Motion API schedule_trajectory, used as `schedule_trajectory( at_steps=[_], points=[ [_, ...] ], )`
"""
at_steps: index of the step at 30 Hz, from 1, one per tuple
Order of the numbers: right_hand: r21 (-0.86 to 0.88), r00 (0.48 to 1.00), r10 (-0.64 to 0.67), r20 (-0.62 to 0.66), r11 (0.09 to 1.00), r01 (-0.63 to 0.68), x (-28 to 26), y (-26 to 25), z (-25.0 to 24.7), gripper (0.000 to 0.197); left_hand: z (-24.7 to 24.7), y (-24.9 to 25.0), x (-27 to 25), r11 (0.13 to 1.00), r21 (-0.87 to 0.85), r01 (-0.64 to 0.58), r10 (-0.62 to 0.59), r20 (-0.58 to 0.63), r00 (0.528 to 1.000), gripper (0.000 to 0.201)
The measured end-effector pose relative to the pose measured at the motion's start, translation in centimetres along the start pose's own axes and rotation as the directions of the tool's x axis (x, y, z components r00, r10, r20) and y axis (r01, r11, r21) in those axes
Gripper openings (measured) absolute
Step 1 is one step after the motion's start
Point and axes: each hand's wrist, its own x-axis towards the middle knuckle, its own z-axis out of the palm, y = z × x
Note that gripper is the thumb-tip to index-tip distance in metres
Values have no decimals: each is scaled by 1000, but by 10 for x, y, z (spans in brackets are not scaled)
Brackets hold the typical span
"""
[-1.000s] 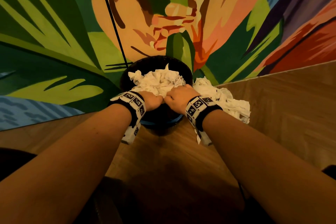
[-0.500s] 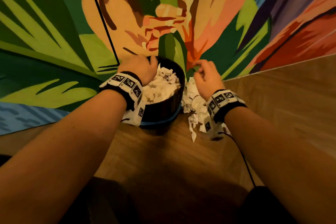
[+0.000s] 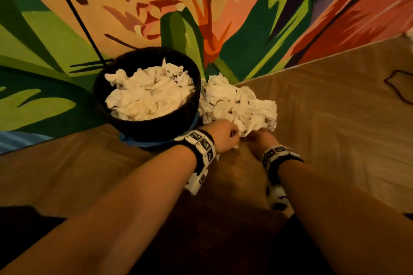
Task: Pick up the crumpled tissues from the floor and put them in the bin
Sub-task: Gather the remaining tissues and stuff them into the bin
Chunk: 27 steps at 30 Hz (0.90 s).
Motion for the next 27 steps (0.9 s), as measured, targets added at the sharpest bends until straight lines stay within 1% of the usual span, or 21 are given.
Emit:
schedule_trajectory(
  at_steps=[1, 2, 4, 5, 7, 9, 11, 14, 15, 17, 19, 21, 23, 24, 26, 27],
  points=[
    [1, 999, 3, 49, 1000, -3, -3, 1, 11, 26, 18, -12, 4, 999, 11, 46, -46, 63, 997, 16],
    [22, 996, 3, 89, 1000, -5, -6, 1, 22, 28, 36, -25, 7, 993, 42, 107, -111, 106, 988, 18],
    [31, 989, -2, 151, 1000, -3, -12, 0, 45, 31, 69, -52, 10, 973, 80, 218, -228, 157, 961, 44],
    [24, 986, -1, 164, 1000, -3, -15, 0, 55, 34, 82, -63, 11, 967, 57, 247, -253, 163, 954, 54],
    [55, 985, -7, 175, 998, -3, -14, 0, 70, 42, 102, -78, 13, 964, -32, 266, -256, 175, 951, 70],
    [92, 978, -20, 210, 996, 1, -8, -1, 76, 45, 116, -84, 18, 962, -80, 260, -244, 173, 954, 76],
    [134, 974, 5, 225, 990, -36, 4, -2, 76, 41, 126, -86, 24, 965, -73, 251, -236, 167, 957, 76],
    [246, 978, 45, 203, 965, -95, 19, -7, 75, 37, 135, -86, 31, 956, -59, 287, -272, 182, 945, 64],
    [292, 977, 59, 203, 949, -118, 22, -10, 75, 37, 137, -87, 31, 952, -67, 299, -286, 156, 946, 58],
    [347, 972, 97, 213, 923, -168, 26, -13, 78, 42, 139, -90, 29, 948, -83, 309, -305, 51, 951, 45],
    [375, 974, 105, 201, 910, -176, 28, -14, 83, 45, 139, -94, 22, 945, -99, 311, -316, -40, 948, 35],
    [385, 980, 87, 179, 910, -151, 27, -14, 90, 43, 138, -101, 16, 929, -153, 337, -350, -70, 934, 27],
    [426, 987, 109, 118, 892, -149, 22, -13, 94, 33, 136, -106, 9, 887, -257, 383, -414, -78, 907, 20],
    [469, 986, 141, 88, 868, -166, 20, -11, 95, 25, 135, -107, 6, 860, -313, 402, -447, -85, 890, 24],
    [563, 972, 225, 66, 796, -222, 15, -9, 97, 12, 134, -108, 4, 814, -390, 430, -498, -87, 863, 40],
    [600, 966, 251, 55, 765, -233, 13, -7, 98, 13, 134, -108, 4, 802, -398, 446, -511, -68, 857, 51]
  ],
)
